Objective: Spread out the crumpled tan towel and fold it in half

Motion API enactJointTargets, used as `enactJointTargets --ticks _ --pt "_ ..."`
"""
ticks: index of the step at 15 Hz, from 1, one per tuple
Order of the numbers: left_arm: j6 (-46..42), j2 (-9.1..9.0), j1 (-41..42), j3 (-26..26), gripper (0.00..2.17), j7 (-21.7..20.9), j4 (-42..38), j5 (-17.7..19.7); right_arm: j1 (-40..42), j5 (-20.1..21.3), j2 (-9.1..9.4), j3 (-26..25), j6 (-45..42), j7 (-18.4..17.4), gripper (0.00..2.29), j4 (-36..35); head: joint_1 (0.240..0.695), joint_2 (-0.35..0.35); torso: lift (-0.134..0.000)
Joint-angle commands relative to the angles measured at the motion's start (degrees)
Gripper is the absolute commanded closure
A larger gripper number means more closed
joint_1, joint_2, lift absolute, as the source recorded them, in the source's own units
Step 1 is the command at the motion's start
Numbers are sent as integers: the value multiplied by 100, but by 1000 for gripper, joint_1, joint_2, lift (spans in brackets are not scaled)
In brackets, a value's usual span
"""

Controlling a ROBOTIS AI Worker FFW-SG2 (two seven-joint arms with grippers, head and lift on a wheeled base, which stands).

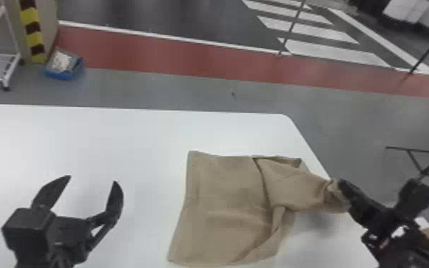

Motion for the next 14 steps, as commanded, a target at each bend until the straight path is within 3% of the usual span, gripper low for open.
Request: enactJointTargets --ticks 1,3,7,9,11,14 --pt "966 113 186 -204 140 -211 -602 453 31 -9 5 4 -21 15 1139 -33 695 -350 -124" --pt "2425 227 283 -117 144 -606 -1252 902 31 -9 5 30 -21 24 1139 -33 695 -350 -124" --pt "3498 289 397 -46 144 -1169 -1797 910 13 0 5 136 -3 24 1139 -24 695 -350 -124" --pt "3709 298 423 -178 147 -1459 -1850 638 4 0 5 189 -3 15 1139 -33 695 -350 -124" --pt "3691 333 432 -468 154 -1450 -1771 269 4 -9 5 206 -91 24 1139 -42 695 -350 -124" --pt "3568 359 414 -767 157 -1485 -1647 242 4 -9 5 197 -126 24 1139 -86 695 -350 -124"
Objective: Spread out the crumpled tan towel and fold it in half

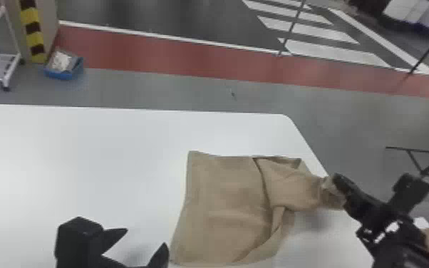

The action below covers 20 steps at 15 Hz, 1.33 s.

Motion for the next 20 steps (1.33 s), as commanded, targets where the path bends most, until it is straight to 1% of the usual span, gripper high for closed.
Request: enactJointTargets --ticks 1,4,7,9,11,12,13,15,18,20 --pt "-171 10 -58 -233 181 -5 132 -42 0 -4 5 -8 -156 1 1139 -33 695 -350 -124" --pt "-207 45 -76 -391 218 -5 185 -86 0 -4 5 1 -156 1 1139 -86 695 -350 -124" --pt "-207 133 -85 -532 218 -13 220 -121 -17 -4 5 18 -156 1 1139 -103 695 -350 -124" --pt "-207 168 -85 -594 272 -84 238 -121 -26 -4 5 36 -156 1 1139 -156 695 -350 -124" --pt "-277 177 -102 -699 272 -75 317 -130 -35 -4 5 62 -156 1 1139 -173 695 -350 -124" --pt "-470 177 -111 -743 272 -75 422 -165 -44 -4 5 62 -191 1 1139 -191 695 -350 -124" --pt "-558 186 -137 -831 272 -22 528 -306 -44 -4 5 62 -191 1 1139 -209 695 -350 -124" --pt "-716 195 -146 -875 272 -5 651 -359 -44 -4 5 45 -209 1 1139 -209 695 -350 -124" --pt "-892 195 -208 -998 394 136 826 -570 -44 -4 5 27 -244 1 1139 -209 695 -350 -124" --pt "-962 204 -216 -998 397 127 923 -614 -44 -4 5 18 -244 1 1139 -200 695 -350 -124"
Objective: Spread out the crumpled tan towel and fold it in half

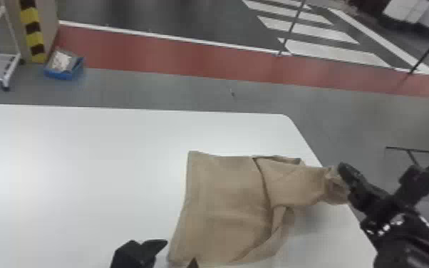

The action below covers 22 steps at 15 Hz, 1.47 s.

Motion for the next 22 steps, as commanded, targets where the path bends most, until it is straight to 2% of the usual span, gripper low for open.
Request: enactJointTargets --ticks 1,4,9,17,20,21,22 --pt "-71 7 -9 -15 397 -7 76 -80 0 0 5 -12 0 0 1139 6 695 -350 -124" --pt "-71 16 -9 -24 397 -7 94 -80 0 0 5 -12 18 9 1139 -3 695 -350 -124" --pt "-159 16 -70 -24 616 -7 252 -80 18 -88 5 -56 35 27 1139 -73 695 -350 -124" --pt "-142 -19 -290 -51 653 -78 568 -194 0 -97 5 -82 70 27 1139 -144 695 -350 -124" --pt "-89 -37 -343 -51 1457 1 577 -203 -9 -114 5 -91 88 27 1139 -179 695 -350 -124" --pt "-89 -37 -369 -51 1652 54 577 -194 -17 -114 5 -82 88 18 1139 -196 695 -350 -124" --pt "-89 -28 -387 -42 1703 124 559 -176 -17 -114 5 -82 106 27 1139 -205 695 -350 -124"
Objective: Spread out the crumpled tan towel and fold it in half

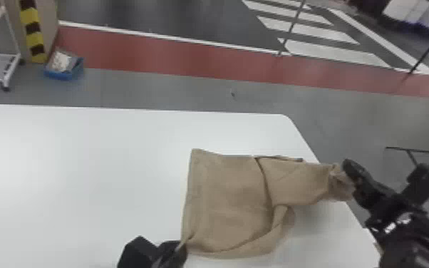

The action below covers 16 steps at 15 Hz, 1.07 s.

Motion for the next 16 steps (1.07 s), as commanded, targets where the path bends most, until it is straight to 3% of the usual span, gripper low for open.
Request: enactJointTargets --ticks 1,6,9,13,16 --pt "4 8 -38 19 1706 39 -43 62 -5 -3 5 4 32 1 1139 -45 695 -350 -124" --pt "57 -89 -301 256 1706 92 -315 194 4 -38 5 65 85 124 1139 -388 695 -350 -124" --pt "198 -247 -548 740 1706 250 -596 343 -49 -117 5 4 138 256 1139 -581 695 -350 -124" --pt "760 -309 -785 1311 1706 303 -1088 440 -66 -267 5 -49 542 441 1139 -854 695 -350 -124" --pt "1147 -291 -908 1689 1703 276 -1396 370 -137 -275 -343 -137 964 493 1139 -862 695 -350 -124"
